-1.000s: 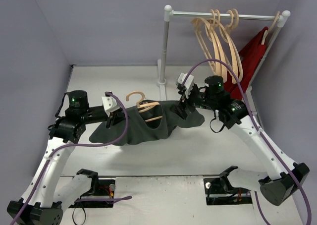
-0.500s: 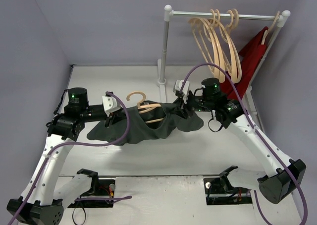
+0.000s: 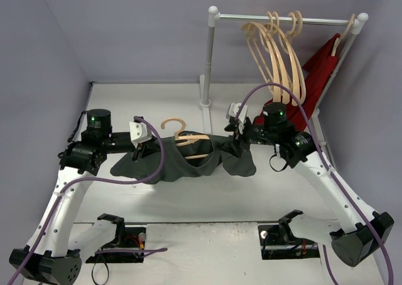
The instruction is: Place the t-shirt on the hanger
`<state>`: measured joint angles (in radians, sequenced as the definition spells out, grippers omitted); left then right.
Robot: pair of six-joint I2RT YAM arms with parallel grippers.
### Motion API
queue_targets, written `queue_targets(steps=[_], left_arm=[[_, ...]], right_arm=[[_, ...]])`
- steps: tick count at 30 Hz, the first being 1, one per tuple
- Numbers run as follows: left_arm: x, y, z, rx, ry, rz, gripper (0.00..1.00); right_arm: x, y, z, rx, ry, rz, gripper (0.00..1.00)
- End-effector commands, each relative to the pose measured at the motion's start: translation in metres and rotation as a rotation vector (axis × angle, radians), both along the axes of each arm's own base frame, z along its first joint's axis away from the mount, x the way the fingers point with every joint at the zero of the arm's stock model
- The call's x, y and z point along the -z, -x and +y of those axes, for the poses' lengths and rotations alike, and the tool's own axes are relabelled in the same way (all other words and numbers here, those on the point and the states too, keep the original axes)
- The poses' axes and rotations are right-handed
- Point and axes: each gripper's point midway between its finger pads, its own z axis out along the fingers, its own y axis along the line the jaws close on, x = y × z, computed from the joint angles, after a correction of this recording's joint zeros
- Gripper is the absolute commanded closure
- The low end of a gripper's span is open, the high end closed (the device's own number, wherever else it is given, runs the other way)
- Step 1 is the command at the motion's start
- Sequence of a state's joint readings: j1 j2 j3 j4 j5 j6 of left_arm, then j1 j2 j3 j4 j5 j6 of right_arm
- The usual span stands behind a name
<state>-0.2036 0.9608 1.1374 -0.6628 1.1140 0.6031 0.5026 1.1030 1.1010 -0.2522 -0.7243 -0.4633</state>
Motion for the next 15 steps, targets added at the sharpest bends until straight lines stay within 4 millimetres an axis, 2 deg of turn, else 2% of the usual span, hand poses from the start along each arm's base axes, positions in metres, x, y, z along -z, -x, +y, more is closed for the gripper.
queue_targets(steps=[1,5,7,8,13,14,15], left_arm=[[-0.034,0.000,-0.006,0.069,0.052,-0.130,1.00],[-0.034,-0.002,-0.006,0.065,0.043,-0.135,1.00],[-0.034,-0.003,-0.005,0.065,0.040,-0.138,1.00],[-0.034,-0.003,-0.005,0.064,0.038,-0.141,1.00],[-0.032,-0.006,-0.005,0.062,0.031,-0.140,1.00],[-0.031,-0.007,-0.005,0.057,0.027,-0.140,1.00],[-0.030,-0.008,-0.004,0.052,0.024,-0.136,1.00]], right_arm=[[-0.025,0.000,0.016,-0.071,-0.070,-0.015,0.37],[-0.030,0.007,0.028,-0.141,-0.093,0.006,0.38],[-0.029,0.008,0.030,-0.150,-0.094,0.012,0.43],[-0.029,0.008,0.030,-0.152,-0.095,0.013,0.48],[-0.035,0.015,0.030,-0.176,-0.108,-0.005,0.85],[-0.036,0.014,0.029,-0.167,-0.107,-0.012,0.98],[-0.040,0.015,0.027,-0.159,-0.109,-0.026,1.00]])
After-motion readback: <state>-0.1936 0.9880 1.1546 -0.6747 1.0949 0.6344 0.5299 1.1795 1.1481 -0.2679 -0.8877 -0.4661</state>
